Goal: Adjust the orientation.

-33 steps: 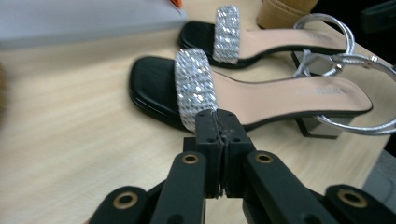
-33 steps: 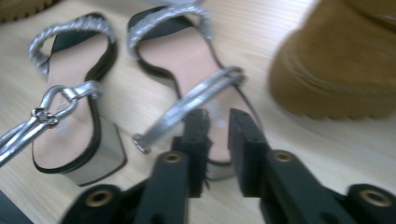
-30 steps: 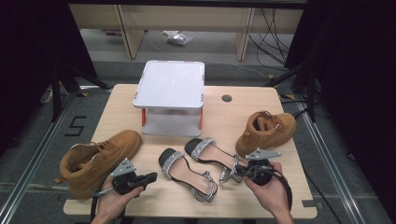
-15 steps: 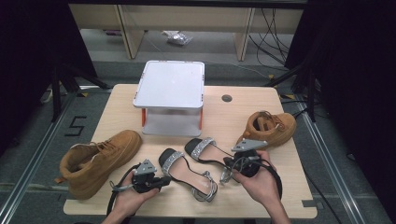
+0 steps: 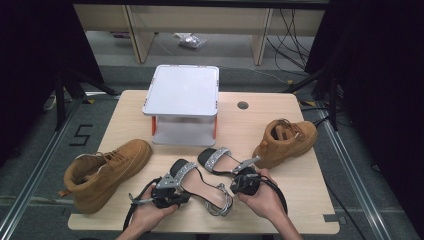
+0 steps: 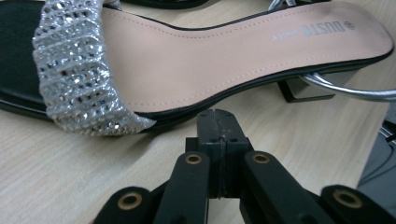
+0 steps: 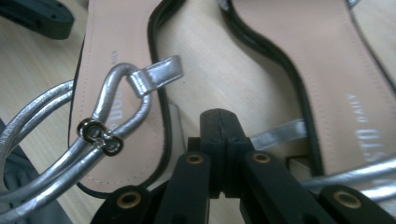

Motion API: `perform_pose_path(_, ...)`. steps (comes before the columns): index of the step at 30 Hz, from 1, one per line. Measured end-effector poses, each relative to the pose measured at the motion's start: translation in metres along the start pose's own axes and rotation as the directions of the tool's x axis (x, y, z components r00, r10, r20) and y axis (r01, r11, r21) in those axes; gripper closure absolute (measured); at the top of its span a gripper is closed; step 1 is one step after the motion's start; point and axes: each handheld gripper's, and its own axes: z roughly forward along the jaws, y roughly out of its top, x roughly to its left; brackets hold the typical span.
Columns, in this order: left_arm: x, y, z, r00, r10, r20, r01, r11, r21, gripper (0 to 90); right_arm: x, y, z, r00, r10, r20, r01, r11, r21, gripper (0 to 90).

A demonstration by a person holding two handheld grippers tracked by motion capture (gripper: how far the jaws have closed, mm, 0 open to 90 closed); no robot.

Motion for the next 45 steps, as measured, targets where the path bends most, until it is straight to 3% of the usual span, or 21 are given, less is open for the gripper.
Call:
perform_pose_path(1,-0.001,0.0,0.002,0.9998,-0.018,-0.002,0.018,0.9997,-0.017,89.8,0.003,0.0,0.002,1.0,0.005,0.001,-0.005,1.0,0.008,90.0)
perform_pose_path(3,-0.001,0.002,0.004,1.0,-0.003,-0.007,0.003,1.0,0.003,89.8,0.006,0.0,0.005,1.0,-0.004,-0.005,0.004,0.9999,0.013,90.0)
perform_pose_path(5,-0.001,0.003,0.005,0.9999,-0.013,-0.002,0.013,0.9999,0.011,89.8,0.009,-0.001,0.006,0.9999,-0.006,0.008,0.006,0.9997,0.022,90.0)
perform_pose_path(7,0.0,0.003,0.004,0.9995,-0.033,0.001,0.033,0.9993,0.016,89.9,0.012,-0.002,0.007,0.9995,0.024,0.02,-0.024,0.9994,0.024,90.0)
perform_pose_path(9,0.0,0.003,0.004,0.9991,-0.043,-0.002,0.044,0.999,0.013,89.9,0.014,-0.003,0.008,0.9994,0.025,0.024,-0.025,0.9994,0.024,90.0)
perform_pose_path(12,0.004,0.003,0.0,0.9993,-0.036,-0.005,0.036,0.9987,0.035,89.9,0.02,-0.003,0.01,0.9998,0.021,-0.005,-0.021,0.9996,0.016,90.0)
perform_pose_path(14,0.005,0.001,-0.002,0.9989,-0.044,-0.015,0.044,0.9986,0.029,89.9,0.026,-0.003,0.013,0.9993,0.005,-0.036,-0.005,1.0,0.007,90.0)
perform_pose_path(19,0.011,-0.005,-0.008,0.9968,-0.075,-0.028,0.075,0.9971,0.015,89.9,0.048,-0.001,0.023,0.9945,0.014,-0.103,-0.013,0.9999,0.009,90.0)
perform_pose_path(20,0.011,-0.006,-0.009,0.9959,-0.086,-0.027,0.087,0.9962,0.01,89.9,0.049,0.0,0.026,0.9925,-0.014,-0.121,0.013,0.9999,-0.006,90.0)
perform_pose_path(22,0.014,-0.007,-0.01,0.9953,-0.095,-0.021,0.095,0.9954,0.006,89.9,0.055,0.001,0.027,0.9938,0.006,-0.111,-0.007,0.9999,-0.009,90.0)
perform_pose_path(25,0.017,-0.007,-0.013,0.996,-0.086,-0.026,0.086,0.996,0.023,89.8,0.057,0.002,0.03,0.993,-0.012,-0.118,0.008,0.9994,-0.033,90.0)
perform_pose_path(26,0.016,-0.008,-0.012,0.9944,-0.101,-0.029,0.101,0.9948,0.001,89.8,0.059,0.002,0.031,0.9933,0.002,-0.116,-0.006,0.9994,-0.034,90.0)
perform_pose_path(28,0.018,-0.009,-0.013,0.9941,-0.104,-0.029,0.104,0.9945,0.005,89.8,0.06,0.002,0.032,0.9928,0.004,-0.12,-0.009,0.9991,-0.042,90.0)
perform_pose_path(29,0.019,-0.009,-0.015,0.994,-0.1,-0.044,0.101,0.9949,0.01,89.8,0.061,0.001,0.032,0.9912,0.011,-0.132,-0.017,0.9989,-0.044,90.0)
perform_pose_path(31,0.02,-0.01,-0.015,0.9926,-0.115,-0.039,0.115,0.9933,-0.002,89.8,0.06,0.001,0.035,0.9881,0.012,-0.153,-0.021,0.9981,-0.058,90.0)
perform_pose_path(33,0.022,-0.01,-0.017,0.9937,-0.104,-0.043,0.104,0.9945,0.008,89.8,0.062,0.002,0.036,0.986,0.014,-0.166,-0.025,0.9975,-0.065,90.0)
perform_pose_path(34,0.022,-0.011,-0.017,0.9913,-0.12,-0.053,0.12,0.9927,-0.007,89.7,0.062,0.003,0.038,0.9843,-0.002,-0.177,-0.011,0.9974,-0.071,90.0)
perform_pose_path(35,0.024,-0.011,-0.019,0.9931,-0.107,-0.048,0.107,0.9942,0.008,89.8,0.065,0.003,0.038,0.9846,0.031,-0.172,-0.041,0.9977,-0.054,90.0)
perform_pose_path(38,0.025,-0.012,-0.02,0.9903,-0.128,-0.053,0.128,0.9918,-0.003,89.8,0.065,0.005,0.041,0.9803,0.006,-0.197,-0.021,0.9969,-0.076,90.0)
perform_pose_path(41,0.029,-0.013,-0.023,0.9913,-0.117,-0.059,0.118,0.993,0.002,89.7,0.068,0.007,0.043,0.9789,0.018,-0.204,-0.033,0.9969,-0.071,89.9)
perform_pose_path(45,0.03,-0.015,-0.025,0.988,-0.138,-0.068,0.138,0.9903,-0.018,89.7,0.073,0.009,0.045,0.9764,0.055,-0.209,-0.068,0.9963,-0.054,86.9)
